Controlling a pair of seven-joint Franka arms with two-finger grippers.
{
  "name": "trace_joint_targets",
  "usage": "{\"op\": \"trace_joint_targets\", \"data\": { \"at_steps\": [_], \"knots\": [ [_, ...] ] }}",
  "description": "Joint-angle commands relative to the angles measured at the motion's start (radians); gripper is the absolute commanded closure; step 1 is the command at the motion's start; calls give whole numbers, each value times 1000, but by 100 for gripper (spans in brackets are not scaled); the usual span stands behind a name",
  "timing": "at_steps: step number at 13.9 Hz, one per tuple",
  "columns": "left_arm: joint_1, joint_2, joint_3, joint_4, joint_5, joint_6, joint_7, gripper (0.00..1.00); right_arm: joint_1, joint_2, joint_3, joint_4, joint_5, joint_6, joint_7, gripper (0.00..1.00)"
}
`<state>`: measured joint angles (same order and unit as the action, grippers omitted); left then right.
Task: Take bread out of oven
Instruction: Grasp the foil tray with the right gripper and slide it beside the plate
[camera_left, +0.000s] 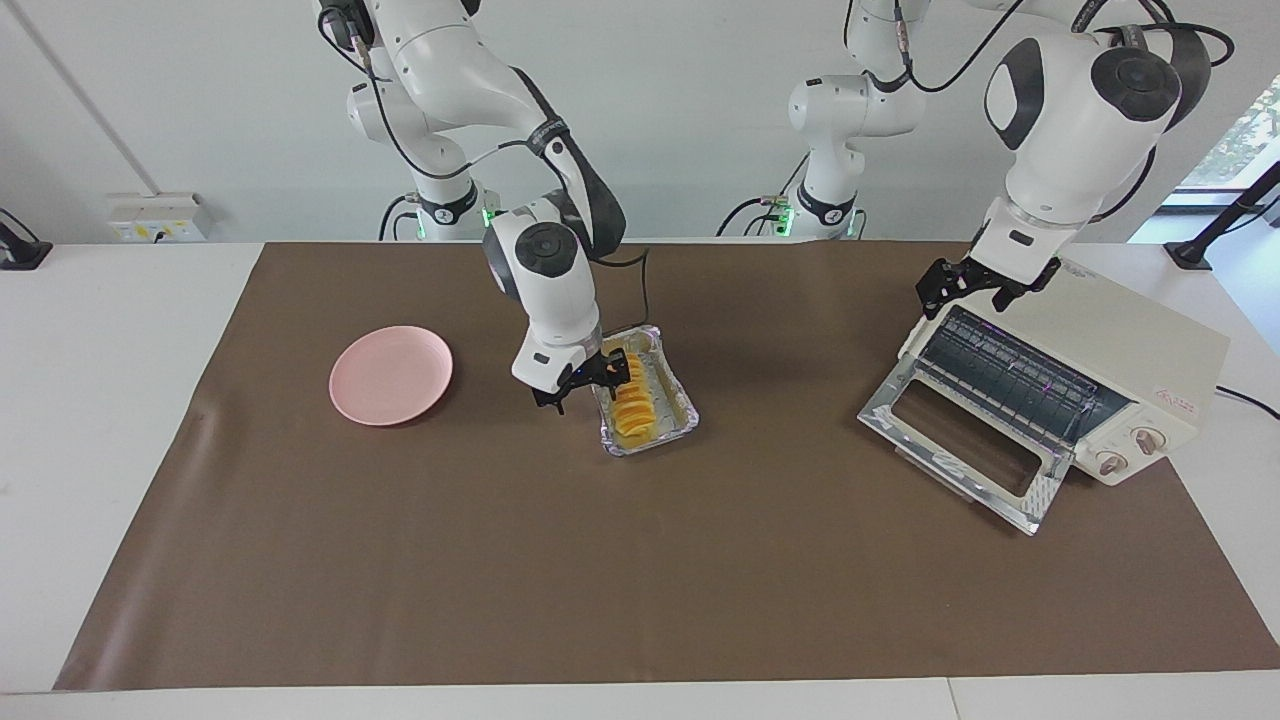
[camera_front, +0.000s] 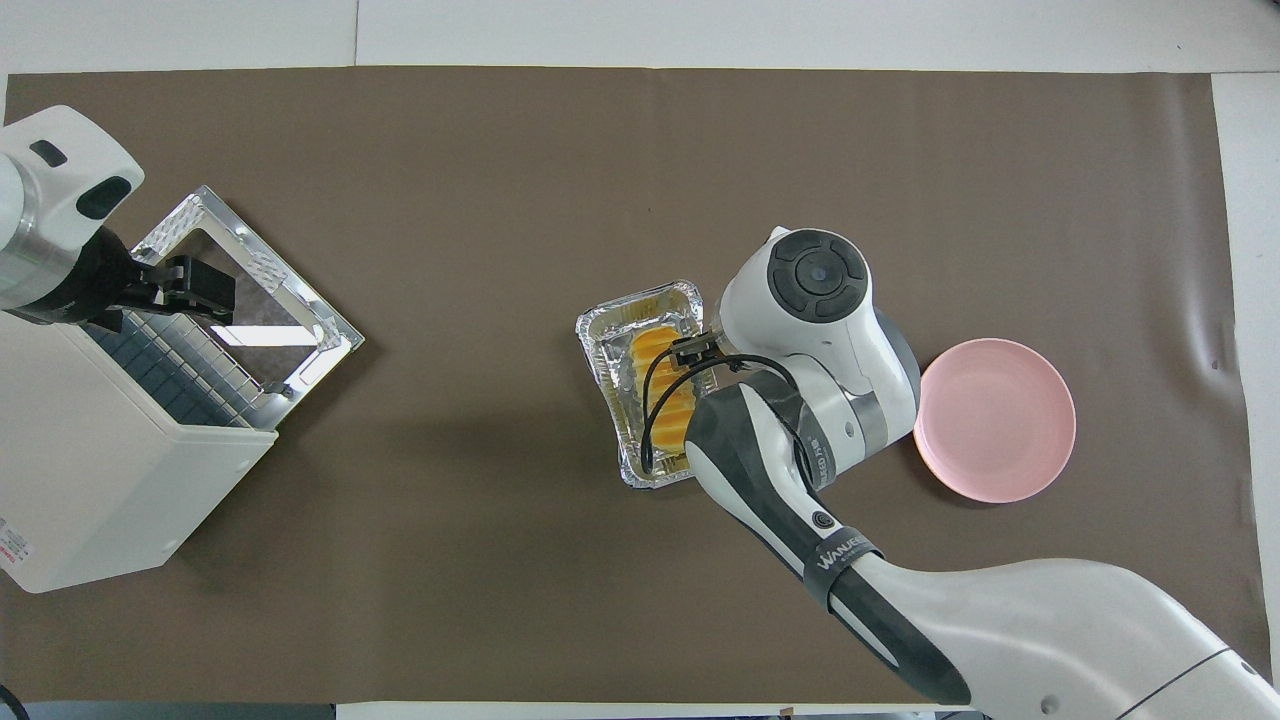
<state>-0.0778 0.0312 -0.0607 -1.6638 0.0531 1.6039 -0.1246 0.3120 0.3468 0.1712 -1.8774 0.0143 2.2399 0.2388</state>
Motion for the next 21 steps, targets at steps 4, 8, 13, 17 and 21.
{"op": "trace_joint_targets", "data": {
  "at_steps": [4, 8, 13, 17, 21],
  "knots": [
    [64, -53, -42, -51, -12, -18, 77, 0, 9, -6, -2, -83, -5, 115, 39, 38],
    [69, -60, -62, -70, -10, 3, 86, 0, 27, -6, -4, -78, -8, 107, 100, 90],
    [79, -50, -62, -65, -12, 22, 115, 0, 18, -8, -6, -63, -34, 104, 93, 100],
    [79, -47, -60, -63, -12, 27, 132, 0, -100, -31, -7, 0, -34, 38, -30, 100],
    [81, -47, -56, -63, -12, 25, 140, 0, -206, 1, -6, 87, -20, 52, -99, 100]
  ]
}}
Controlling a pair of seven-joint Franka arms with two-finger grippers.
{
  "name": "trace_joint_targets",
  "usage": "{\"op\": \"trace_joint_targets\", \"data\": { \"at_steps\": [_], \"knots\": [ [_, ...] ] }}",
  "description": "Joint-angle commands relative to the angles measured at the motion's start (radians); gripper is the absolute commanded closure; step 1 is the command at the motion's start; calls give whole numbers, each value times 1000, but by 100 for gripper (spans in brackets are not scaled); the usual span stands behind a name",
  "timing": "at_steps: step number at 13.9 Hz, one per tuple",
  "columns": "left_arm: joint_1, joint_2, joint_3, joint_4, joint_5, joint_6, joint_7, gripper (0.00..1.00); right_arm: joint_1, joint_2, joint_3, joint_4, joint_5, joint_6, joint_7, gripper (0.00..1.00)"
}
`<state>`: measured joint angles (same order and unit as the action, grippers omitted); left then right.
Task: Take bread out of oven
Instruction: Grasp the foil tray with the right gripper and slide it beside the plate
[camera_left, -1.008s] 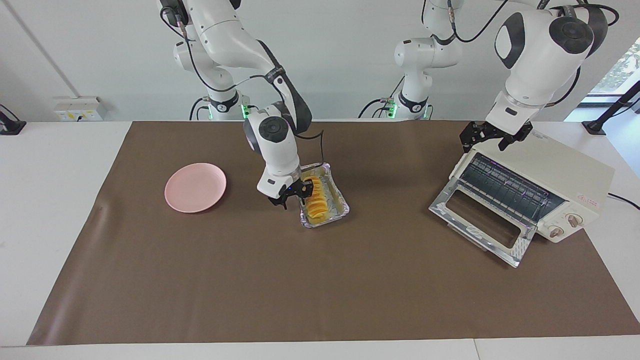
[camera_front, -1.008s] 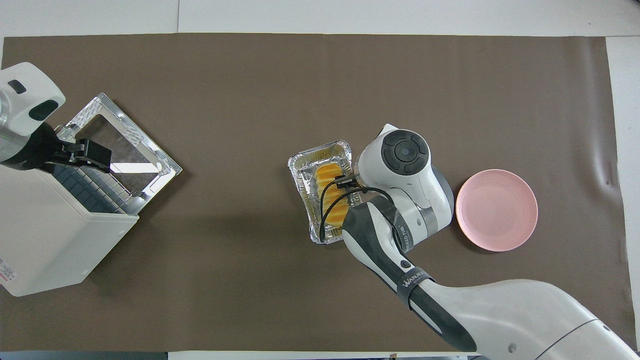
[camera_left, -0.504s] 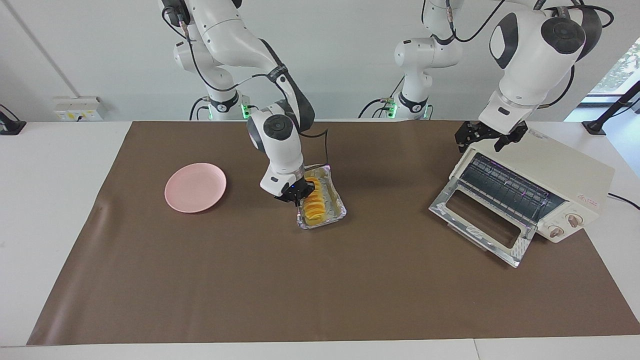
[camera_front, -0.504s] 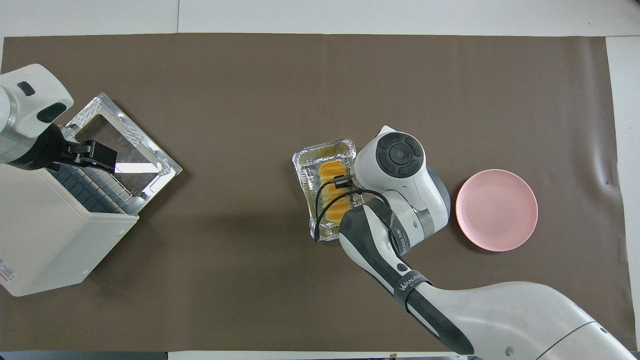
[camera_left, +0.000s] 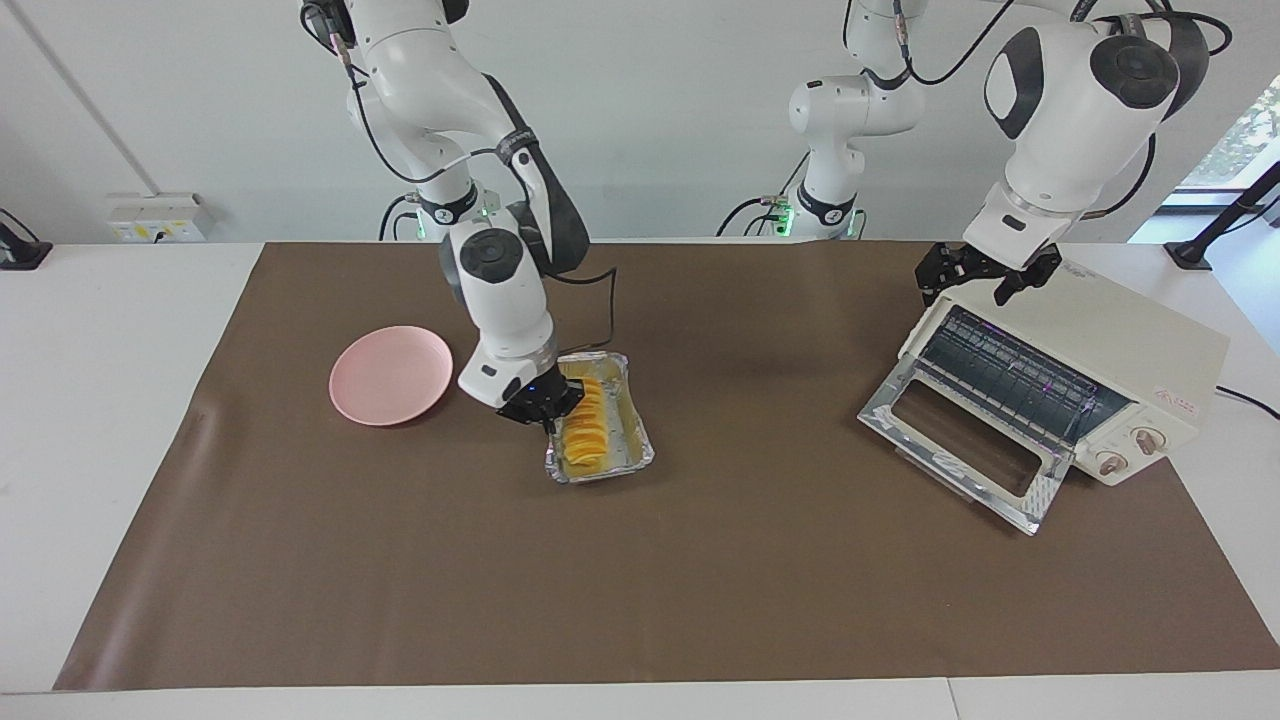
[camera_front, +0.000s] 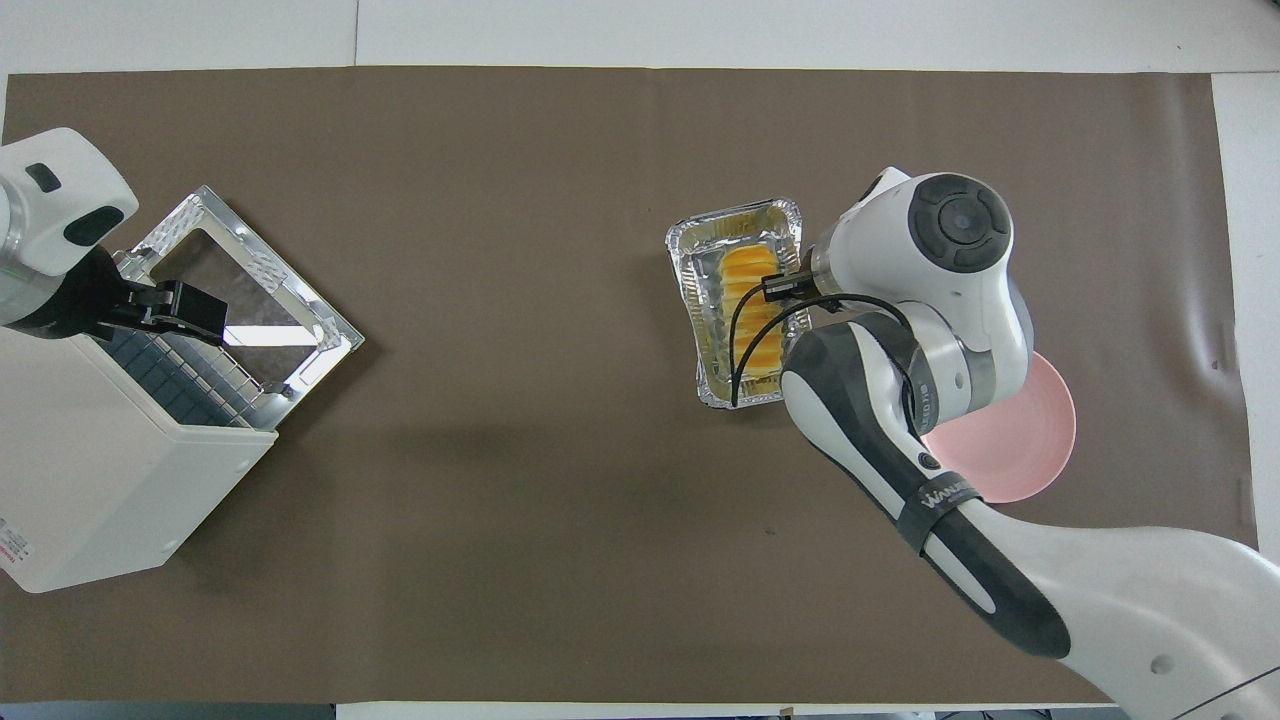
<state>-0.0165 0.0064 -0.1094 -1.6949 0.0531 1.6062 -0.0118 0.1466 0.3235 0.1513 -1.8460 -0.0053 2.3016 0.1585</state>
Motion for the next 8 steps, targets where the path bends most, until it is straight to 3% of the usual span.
{"op": "trace_joint_targets", "data": {
  "at_steps": [1, 5, 8],
  "knots": [
    [18, -22, -7, -32, -12, 27, 26, 0, -47, 44, 14, 89, 1, -10, -19, 100],
    [18, -20, -4, -29, -13, 32, 29, 0, -91, 144, 16, 240, 1, -24, -34, 100],
    [15, -14, -7, -16, -28, 69, 21, 0, -197, 166, 17, 307, 52, -126, -210, 100]
  ]
}}
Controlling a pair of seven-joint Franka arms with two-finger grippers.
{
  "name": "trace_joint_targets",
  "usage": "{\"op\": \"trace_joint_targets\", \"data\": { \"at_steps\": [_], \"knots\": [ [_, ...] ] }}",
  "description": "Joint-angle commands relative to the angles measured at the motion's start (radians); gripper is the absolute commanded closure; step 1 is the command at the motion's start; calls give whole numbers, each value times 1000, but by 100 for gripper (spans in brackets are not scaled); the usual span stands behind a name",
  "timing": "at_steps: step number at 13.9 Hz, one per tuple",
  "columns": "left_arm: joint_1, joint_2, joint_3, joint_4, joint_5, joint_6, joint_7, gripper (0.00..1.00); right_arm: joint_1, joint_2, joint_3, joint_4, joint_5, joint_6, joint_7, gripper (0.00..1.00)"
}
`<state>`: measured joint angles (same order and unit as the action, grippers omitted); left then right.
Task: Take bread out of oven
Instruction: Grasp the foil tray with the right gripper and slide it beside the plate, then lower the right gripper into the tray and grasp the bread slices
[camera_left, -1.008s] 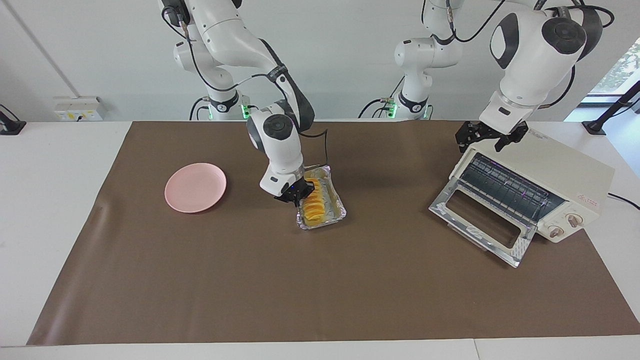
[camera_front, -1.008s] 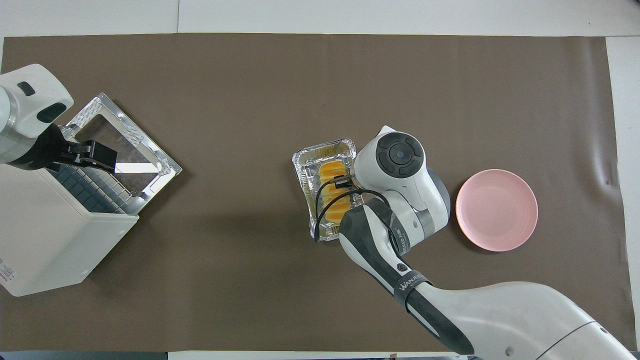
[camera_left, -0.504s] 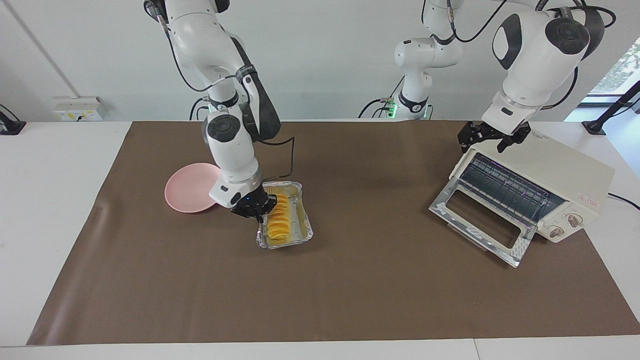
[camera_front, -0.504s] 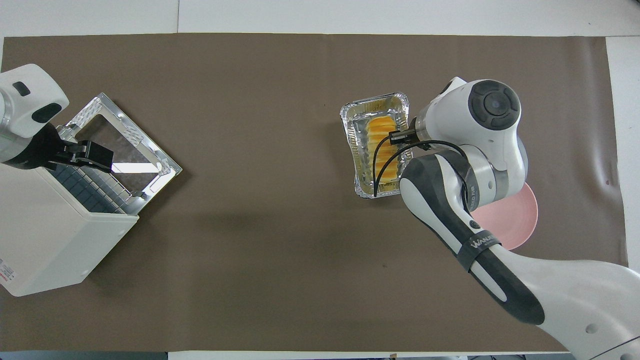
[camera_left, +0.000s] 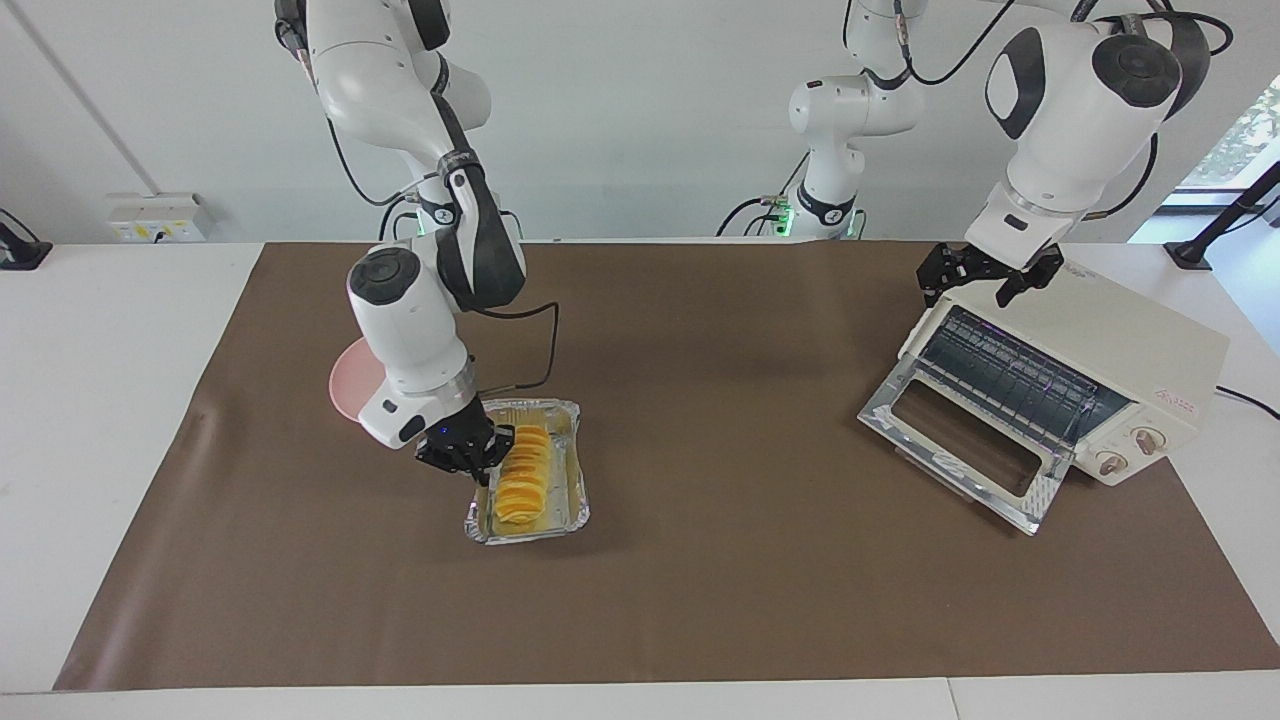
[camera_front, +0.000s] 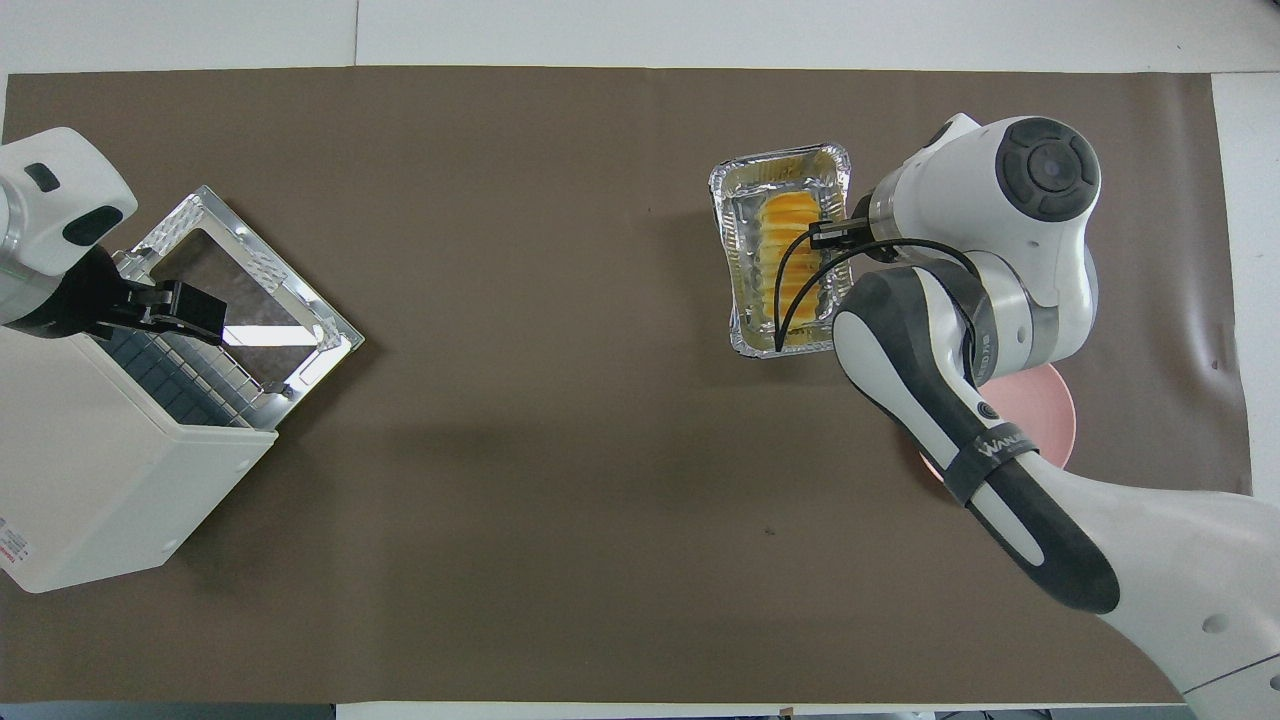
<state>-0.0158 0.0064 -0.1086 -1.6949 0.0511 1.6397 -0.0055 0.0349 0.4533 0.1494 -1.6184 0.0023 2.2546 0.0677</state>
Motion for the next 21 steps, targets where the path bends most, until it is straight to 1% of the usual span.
{"op": "trace_joint_targets", "data": {
  "at_steps": [1, 3, 7, 12, 15, 21],
  "knots": [
    [14, -14, -8, -17, -27, 34, 18, 0, -130, 35, 18, 81, 92, -99, -187, 100],
    [14, -17, -8, -20, -27, 23, 21, 0, -173, 36, 16, 77, 97, -93, -277, 100],
    [10, -17, -8, -20, -27, 28, 18, 0, -266, 68, 16, 57, 105, -84, -342, 100],
    [10, -17, -8, -20, -27, 22, 18, 0, -293, 71, 15, 15, 108, -69, -342, 100],
    [10, -17, -8, -20, -27, 31, 18, 0, -299, 53, 15, -41, 110, -75, -353, 100],
    [17, -31, -6, -19, -25, 22, 15, 0, -336, 51, 15, -43, 108, -92, -422, 100]
  ]
}}
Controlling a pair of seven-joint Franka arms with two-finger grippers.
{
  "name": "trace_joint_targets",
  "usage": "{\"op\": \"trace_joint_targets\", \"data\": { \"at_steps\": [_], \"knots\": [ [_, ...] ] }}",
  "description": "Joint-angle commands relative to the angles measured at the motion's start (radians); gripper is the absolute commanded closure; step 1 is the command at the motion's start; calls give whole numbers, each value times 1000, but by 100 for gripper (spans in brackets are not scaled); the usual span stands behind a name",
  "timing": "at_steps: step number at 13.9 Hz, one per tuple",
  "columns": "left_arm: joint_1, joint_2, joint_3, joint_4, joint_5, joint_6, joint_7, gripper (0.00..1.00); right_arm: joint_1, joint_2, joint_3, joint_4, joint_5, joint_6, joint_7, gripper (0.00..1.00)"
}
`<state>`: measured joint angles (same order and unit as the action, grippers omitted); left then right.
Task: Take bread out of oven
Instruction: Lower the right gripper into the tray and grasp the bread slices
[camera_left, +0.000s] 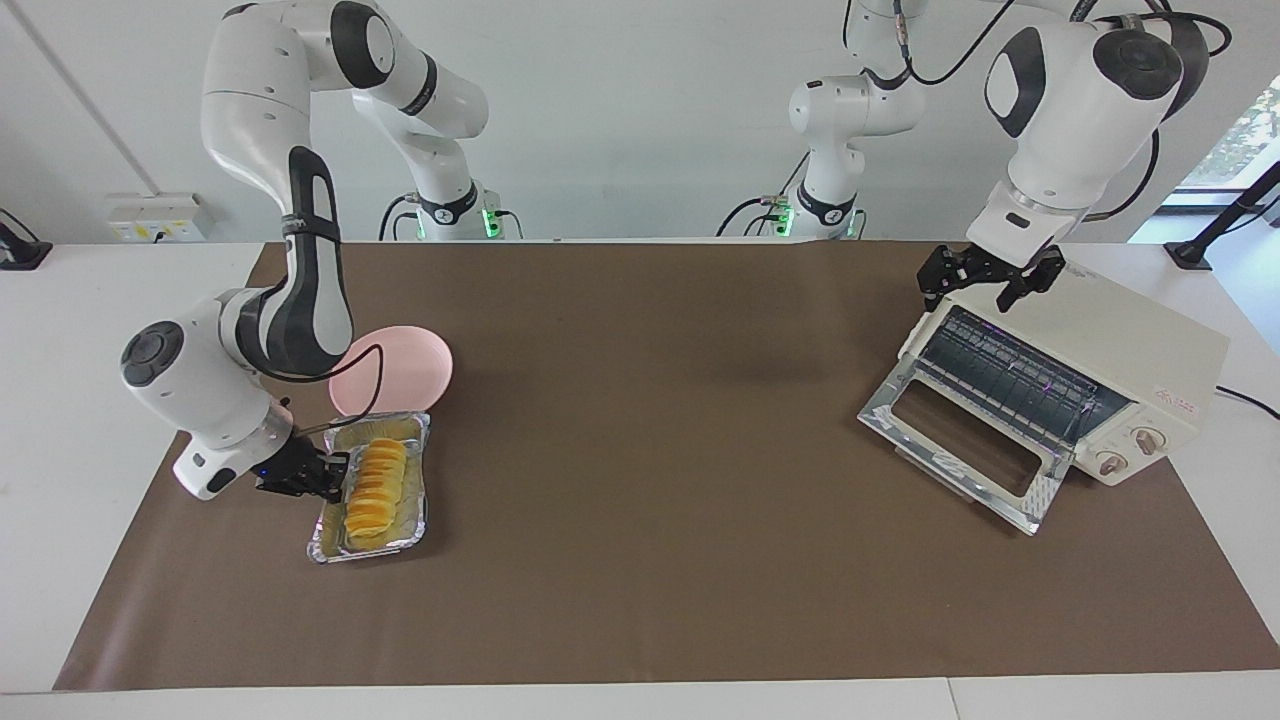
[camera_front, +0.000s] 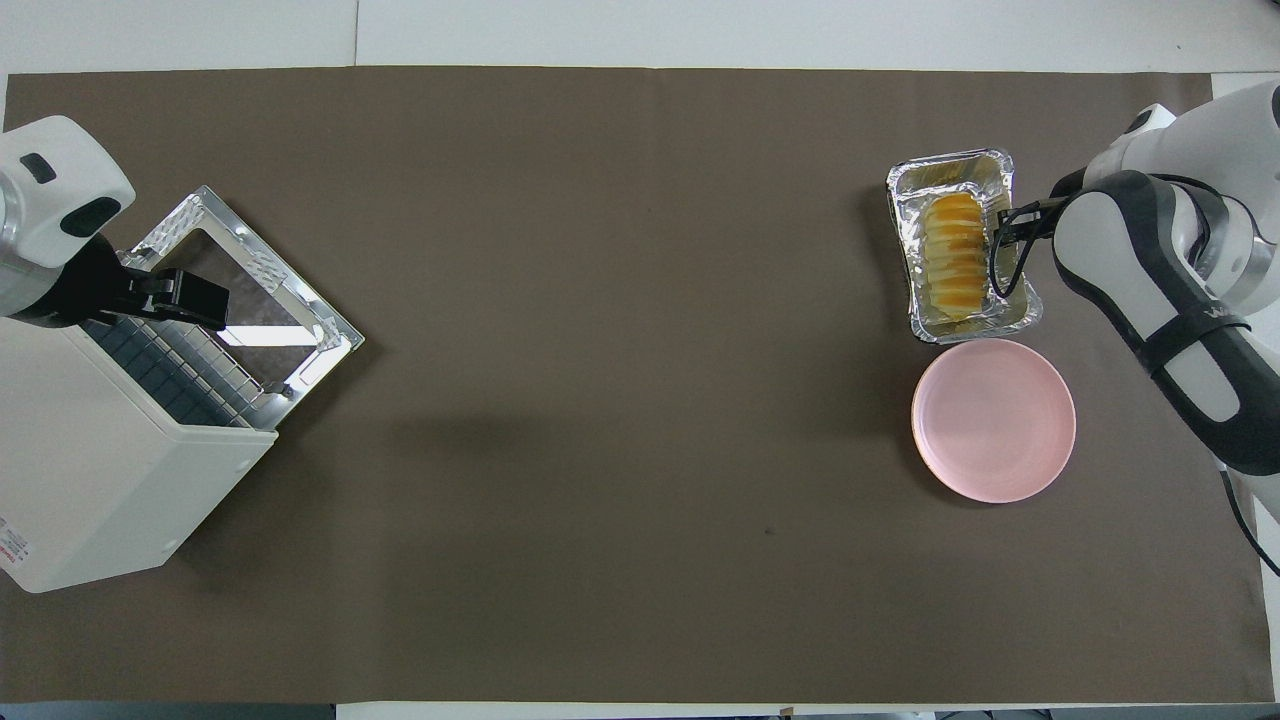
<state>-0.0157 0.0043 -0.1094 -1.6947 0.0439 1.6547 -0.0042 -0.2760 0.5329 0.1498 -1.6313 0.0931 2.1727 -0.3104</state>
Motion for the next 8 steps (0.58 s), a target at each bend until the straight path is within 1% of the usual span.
{"op": "trace_joint_targets", "data": {
  "at_steps": [1, 5, 6, 7, 8],
  "knots": [
    [17, -30, -6, -19, -18, 0, 13, 0, -28, -28, 14, -30, 17, -13, -45, 100],
    [17, -30, -6, -17, -18, 0, 12, 0, -29, -36, 14, -41, 17, -36, -45, 100],
    [17, -30, -6, -19, -18, 0, 12, 0, -28, -37, 14, -41, 17, -37, -41, 79],
    [17, -30, -6, -17, -18, 0, 12, 0, -26, -37, 14, -41, 19, -45, -35, 45],
    [17, -30, -6, -17, -18, 0, 12, 0, -26, -39, 14, -41, 19, -57, -27, 14]
  ]
}}
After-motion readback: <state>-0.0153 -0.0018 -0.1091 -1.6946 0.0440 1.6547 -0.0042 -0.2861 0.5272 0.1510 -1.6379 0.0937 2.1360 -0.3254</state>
